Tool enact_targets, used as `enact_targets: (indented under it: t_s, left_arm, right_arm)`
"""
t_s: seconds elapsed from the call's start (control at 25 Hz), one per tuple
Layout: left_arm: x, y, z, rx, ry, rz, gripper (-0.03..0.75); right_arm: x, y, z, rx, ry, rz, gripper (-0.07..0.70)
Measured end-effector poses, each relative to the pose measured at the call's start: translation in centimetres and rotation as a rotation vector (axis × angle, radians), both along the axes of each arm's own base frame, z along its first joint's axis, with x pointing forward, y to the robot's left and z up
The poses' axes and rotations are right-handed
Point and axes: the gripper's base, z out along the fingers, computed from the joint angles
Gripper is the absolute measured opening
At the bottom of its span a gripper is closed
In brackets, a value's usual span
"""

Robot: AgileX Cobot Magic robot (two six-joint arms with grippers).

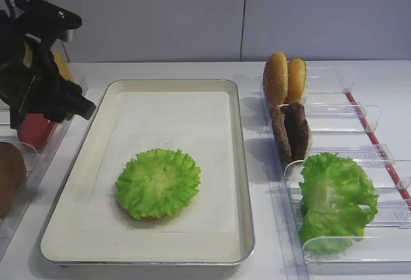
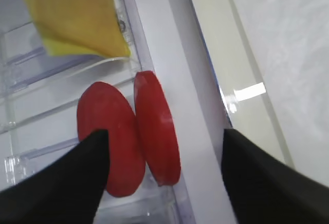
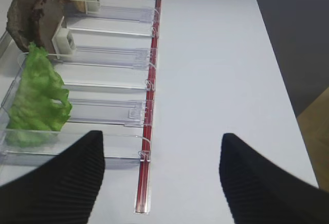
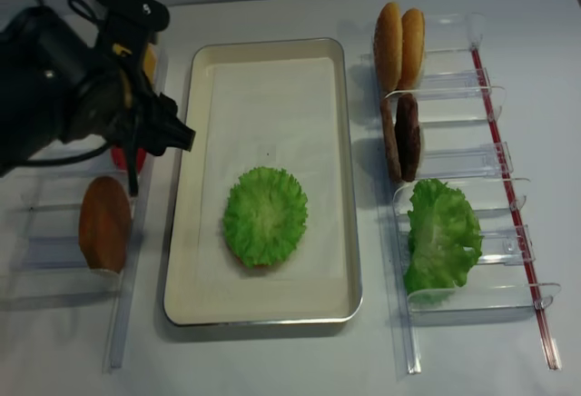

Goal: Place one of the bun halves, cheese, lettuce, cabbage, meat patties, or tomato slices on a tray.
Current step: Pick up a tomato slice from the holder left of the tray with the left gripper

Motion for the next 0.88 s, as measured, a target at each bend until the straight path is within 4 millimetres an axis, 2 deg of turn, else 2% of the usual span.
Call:
enact_targets:
  t_s: [0.16, 0.48, 0.88]
  left_arm:
    - [1.1, -0.3, -1.1, 0.019, 0.031, 0.022, 0.437]
    - [2.1, -0.6, -3.1, 0.051, 0.094, 0.036, 0.422]
    - [2.4, -0.7, -3.4, 0.053, 0.09, 0.032, 0.361]
  right_arm:
    - [0.0, 0.0, 0.0, 0.0, 0.0, 0.0, 0.493]
    - [0.0, 0.0, 0.0, 0.0, 0.0, 0.0, 0.493]
    - [0.0, 0.0, 0.0, 0.0, 0.0, 0.0, 0.493]
